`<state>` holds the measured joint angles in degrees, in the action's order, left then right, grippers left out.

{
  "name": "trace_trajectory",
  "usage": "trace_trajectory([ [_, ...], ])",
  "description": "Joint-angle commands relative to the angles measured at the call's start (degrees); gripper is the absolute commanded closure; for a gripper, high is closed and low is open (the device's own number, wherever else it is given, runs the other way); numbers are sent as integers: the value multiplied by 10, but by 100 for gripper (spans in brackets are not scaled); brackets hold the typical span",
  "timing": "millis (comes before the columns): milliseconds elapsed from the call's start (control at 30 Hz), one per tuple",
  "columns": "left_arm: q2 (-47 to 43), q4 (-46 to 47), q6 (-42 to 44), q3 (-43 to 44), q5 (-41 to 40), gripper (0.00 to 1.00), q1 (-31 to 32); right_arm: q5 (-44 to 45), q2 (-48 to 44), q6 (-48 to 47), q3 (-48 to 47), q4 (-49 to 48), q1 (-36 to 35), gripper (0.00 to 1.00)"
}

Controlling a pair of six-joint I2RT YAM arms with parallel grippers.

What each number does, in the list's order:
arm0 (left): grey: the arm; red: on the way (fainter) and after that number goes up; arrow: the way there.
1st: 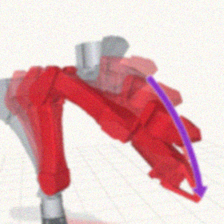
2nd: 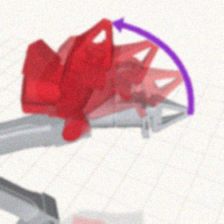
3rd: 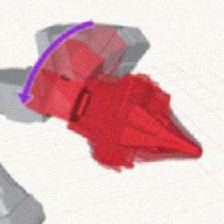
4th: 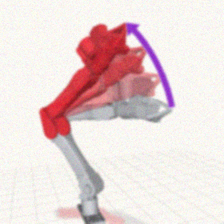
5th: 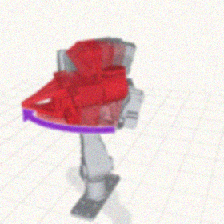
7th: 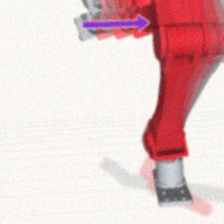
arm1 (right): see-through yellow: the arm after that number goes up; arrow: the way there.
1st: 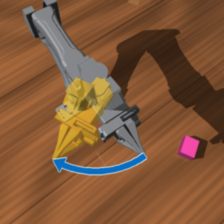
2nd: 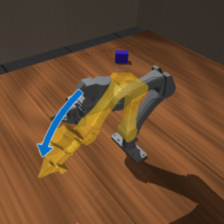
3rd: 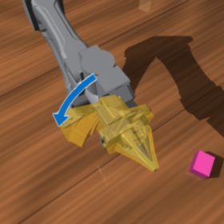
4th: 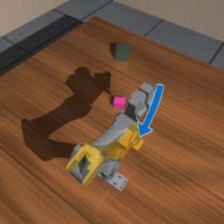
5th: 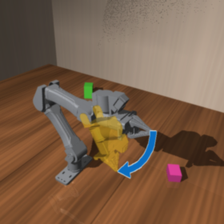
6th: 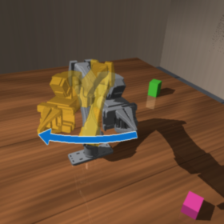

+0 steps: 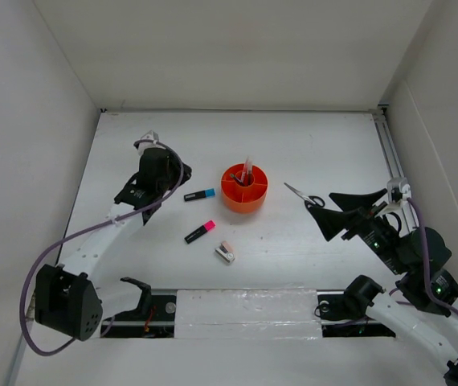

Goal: Sort the stationery into containers
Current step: Pick up the stationery from the center of the board.

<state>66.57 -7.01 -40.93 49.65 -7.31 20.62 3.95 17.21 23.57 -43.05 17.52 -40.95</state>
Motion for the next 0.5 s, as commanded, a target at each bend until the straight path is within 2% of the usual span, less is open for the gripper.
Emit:
trace_trajectory([
  [0,36,92,7,12,79,100,1,12,-5,13,-2,-22,-4,1],
  [167,80,198,-13,19,171,100,1,12,-5,13,-8,-22,-4,1],
  [467,161,216,-8,101,210,100,1,12,5,13,-26,1,-4,1],
])
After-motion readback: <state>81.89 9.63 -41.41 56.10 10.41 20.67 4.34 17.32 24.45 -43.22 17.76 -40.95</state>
